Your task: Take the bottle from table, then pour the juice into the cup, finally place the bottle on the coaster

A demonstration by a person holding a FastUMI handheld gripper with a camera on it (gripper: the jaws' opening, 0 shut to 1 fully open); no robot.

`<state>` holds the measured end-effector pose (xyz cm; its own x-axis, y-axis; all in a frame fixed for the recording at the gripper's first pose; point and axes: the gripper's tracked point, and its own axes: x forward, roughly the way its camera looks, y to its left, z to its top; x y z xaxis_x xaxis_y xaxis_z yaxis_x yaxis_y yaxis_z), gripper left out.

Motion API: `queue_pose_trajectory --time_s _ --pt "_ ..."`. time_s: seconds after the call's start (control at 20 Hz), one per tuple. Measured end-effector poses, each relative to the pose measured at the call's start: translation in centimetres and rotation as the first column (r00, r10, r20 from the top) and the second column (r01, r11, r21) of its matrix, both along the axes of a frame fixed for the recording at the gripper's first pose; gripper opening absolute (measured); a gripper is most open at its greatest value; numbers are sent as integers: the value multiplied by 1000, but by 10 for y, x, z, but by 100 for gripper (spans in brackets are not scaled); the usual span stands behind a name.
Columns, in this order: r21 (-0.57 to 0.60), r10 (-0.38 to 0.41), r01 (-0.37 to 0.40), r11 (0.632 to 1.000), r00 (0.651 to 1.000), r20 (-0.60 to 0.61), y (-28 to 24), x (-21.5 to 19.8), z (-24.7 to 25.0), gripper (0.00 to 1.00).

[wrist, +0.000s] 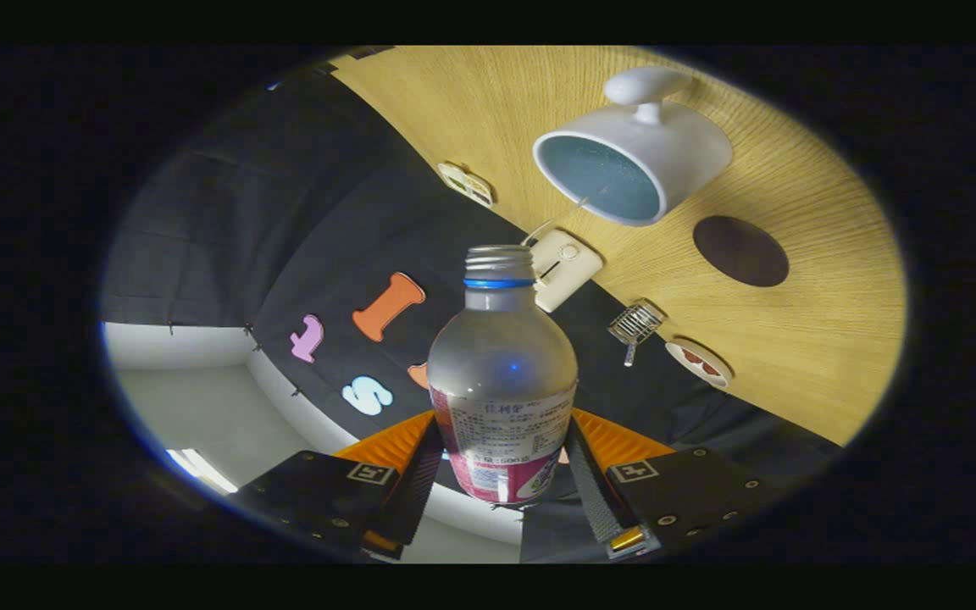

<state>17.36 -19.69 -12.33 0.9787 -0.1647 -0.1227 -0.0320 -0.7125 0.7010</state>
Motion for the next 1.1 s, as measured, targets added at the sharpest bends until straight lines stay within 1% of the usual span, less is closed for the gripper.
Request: queue_pose_trajectory --time_s 0.2,0.3,0.5,0.6,0.75,0.8,0.85,0.9,0.95,1.05,1.1 --pt "-5 6 -6 1000 1000 4 2 -2 3 77" --pt "-17 37 -37 999 999 -23 10 -7 -10 77" --pt "-43 53 -55 998 997 -55 10 -8 -35 77" --pt "-94 70 -78 992 994 -84 10 -10 -45 77" --pt "-226 91 -130 966 981 -174 12 -11 -70 77" --pt "-269 104 -156 950 975 -198 15 -14 -78 77" --pt "-313 101 -166 935 972 -212 16 -16 -80 77" --pt "-365 104 -183 913 969 -224 18 -16 -84 77" --pt "-423 105 -203 883 964 -246 20 -14 -87 77" --pt "-539 109 -245 806 956 -272 24 -4 -86 77" --pt "-601 112 -268 753 952 -284 26 -7 -85 77"
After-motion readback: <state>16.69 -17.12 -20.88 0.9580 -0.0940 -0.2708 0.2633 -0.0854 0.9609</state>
